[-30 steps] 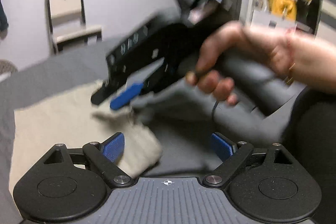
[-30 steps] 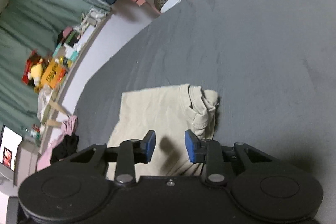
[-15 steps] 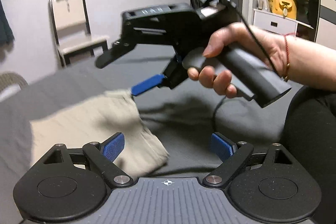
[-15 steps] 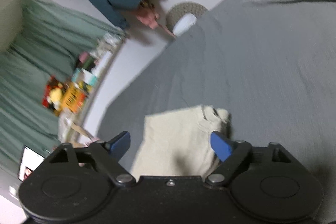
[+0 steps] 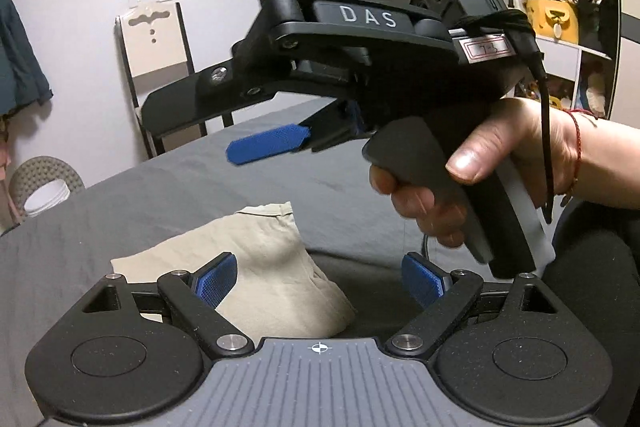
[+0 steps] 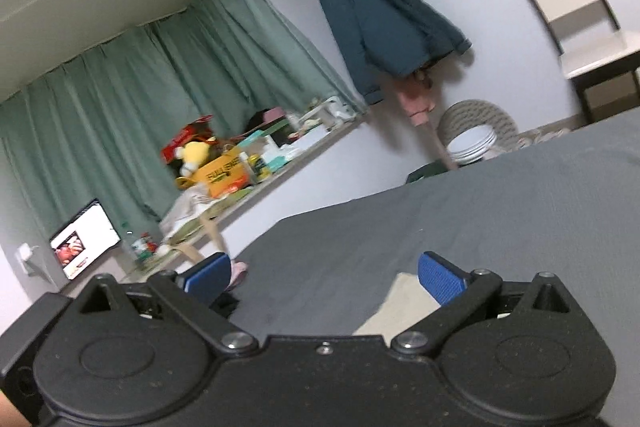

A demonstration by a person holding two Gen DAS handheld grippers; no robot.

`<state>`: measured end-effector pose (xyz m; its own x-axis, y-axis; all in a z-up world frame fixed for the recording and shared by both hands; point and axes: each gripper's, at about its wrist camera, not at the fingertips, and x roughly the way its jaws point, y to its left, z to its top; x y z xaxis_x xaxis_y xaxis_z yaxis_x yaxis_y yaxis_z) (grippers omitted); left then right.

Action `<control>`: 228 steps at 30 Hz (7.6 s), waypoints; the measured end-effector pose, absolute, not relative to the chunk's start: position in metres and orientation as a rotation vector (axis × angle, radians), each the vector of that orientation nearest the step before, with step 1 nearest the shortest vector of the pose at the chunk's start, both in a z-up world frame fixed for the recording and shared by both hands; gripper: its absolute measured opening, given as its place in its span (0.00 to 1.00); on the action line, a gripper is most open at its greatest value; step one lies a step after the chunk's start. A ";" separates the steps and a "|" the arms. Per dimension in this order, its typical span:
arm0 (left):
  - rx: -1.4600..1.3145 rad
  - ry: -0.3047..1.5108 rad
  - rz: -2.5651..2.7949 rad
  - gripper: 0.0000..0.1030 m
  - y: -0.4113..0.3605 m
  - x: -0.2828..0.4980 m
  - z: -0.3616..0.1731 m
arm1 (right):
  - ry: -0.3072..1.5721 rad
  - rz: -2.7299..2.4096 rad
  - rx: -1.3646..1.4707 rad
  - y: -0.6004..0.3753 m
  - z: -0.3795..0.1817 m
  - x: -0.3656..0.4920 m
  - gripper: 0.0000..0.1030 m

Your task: Fold clothes

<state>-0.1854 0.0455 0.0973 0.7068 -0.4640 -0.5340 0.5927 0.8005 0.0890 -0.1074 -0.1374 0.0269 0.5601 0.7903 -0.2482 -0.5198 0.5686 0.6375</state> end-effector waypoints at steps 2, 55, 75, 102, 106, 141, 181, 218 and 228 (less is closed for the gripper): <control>0.267 0.520 -0.597 0.87 0.043 -0.184 0.095 | 0.524 0.859 0.511 -0.131 0.031 -0.110 0.98; 0.871 0.303 -0.302 0.87 -0.029 -0.220 0.111 | 0.711 0.621 0.601 -0.125 -0.001 -0.103 0.50; 0.784 0.460 -0.083 0.87 0.061 -0.204 0.105 | 0.348 -0.067 0.451 -0.257 0.039 -0.109 0.47; -0.515 0.959 -0.397 0.87 0.213 -0.041 0.042 | 1.054 0.593 0.593 -0.159 -0.041 -0.078 0.85; -0.522 1.032 -0.435 0.87 0.207 -0.029 0.024 | 1.111 0.586 0.579 -0.155 -0.046 -0.078 0.81; -0.628 1.109 -0.438 0.49 0.174 -0.015 -0.008 | 1.107 0.559 0.641 -0.136 -0.045 -0.082 0.44; -0.358 0.714 -0.095 0.13 0.455 0.086 0.151 | 0.801 0.800 0.437 0.144 0.085 0.057 0.17; -0.283 0.605 0.054 0.63 0.485 0.003 0.071 | 0.778 0.713 0.486 0.085 0.023 0.021 0.70; -0.364 0.330 -0.018 0.86 0.361 -0.167 0.095 | 0.532 0.748 0.307 0.054 0.057 -0.131 1.00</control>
